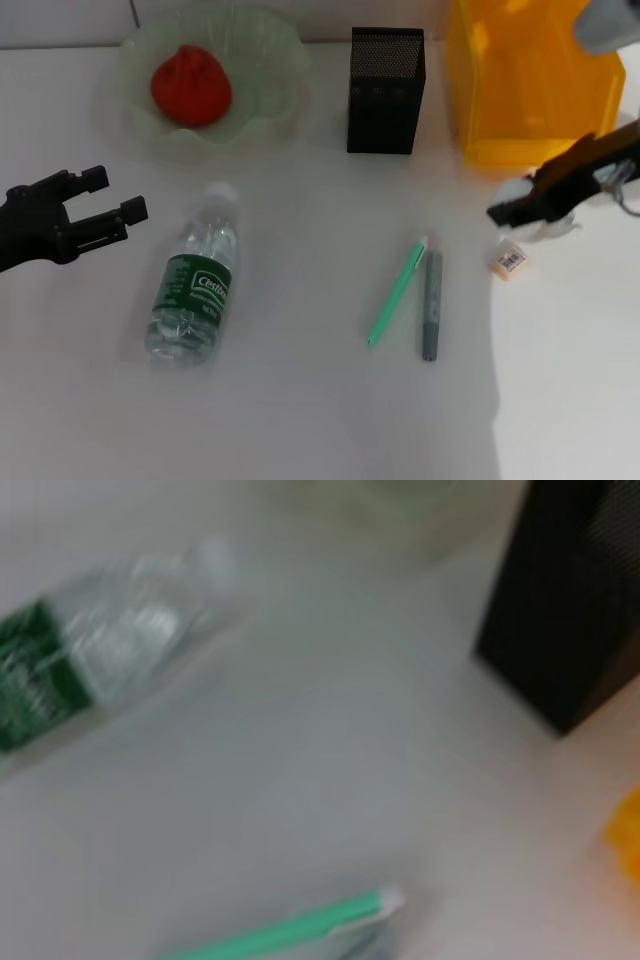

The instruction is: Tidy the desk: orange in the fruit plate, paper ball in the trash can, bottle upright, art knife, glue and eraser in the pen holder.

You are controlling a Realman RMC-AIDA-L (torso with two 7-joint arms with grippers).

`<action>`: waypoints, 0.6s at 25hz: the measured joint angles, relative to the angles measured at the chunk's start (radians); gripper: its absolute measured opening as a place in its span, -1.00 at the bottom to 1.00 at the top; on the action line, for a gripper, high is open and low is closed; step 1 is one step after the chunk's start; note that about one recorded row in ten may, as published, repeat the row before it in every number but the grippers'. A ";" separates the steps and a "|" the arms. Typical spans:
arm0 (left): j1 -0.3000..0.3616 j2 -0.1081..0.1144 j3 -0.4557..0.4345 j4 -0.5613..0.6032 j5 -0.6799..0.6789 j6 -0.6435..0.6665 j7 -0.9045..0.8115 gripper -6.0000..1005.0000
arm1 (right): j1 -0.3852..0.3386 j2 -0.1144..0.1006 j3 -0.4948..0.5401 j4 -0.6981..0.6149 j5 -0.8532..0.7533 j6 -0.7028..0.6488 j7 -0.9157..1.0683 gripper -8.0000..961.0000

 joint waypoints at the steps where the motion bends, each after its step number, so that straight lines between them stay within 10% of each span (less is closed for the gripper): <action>1: 0.000 -0.001 0.000 0.000 0.000 0.000 0.000 0.65 | -0.024 0.002 0.093 -0.072 0.043 0.050 0.011 -0.01; 5: -0.001 -0.004 0.000 0.000 -0.001 0.000 0.000 0.65 | -0.100 -0.001 0.248 -0.027 0.269 0.352 -0.027 0.00; 15: -0.007 -0.006 0.000 0.004 -0.002 0.002 -0.014 0.65 | -0.130 -0.002 0.259 0.249 0.533 0.663 -0.265 0.04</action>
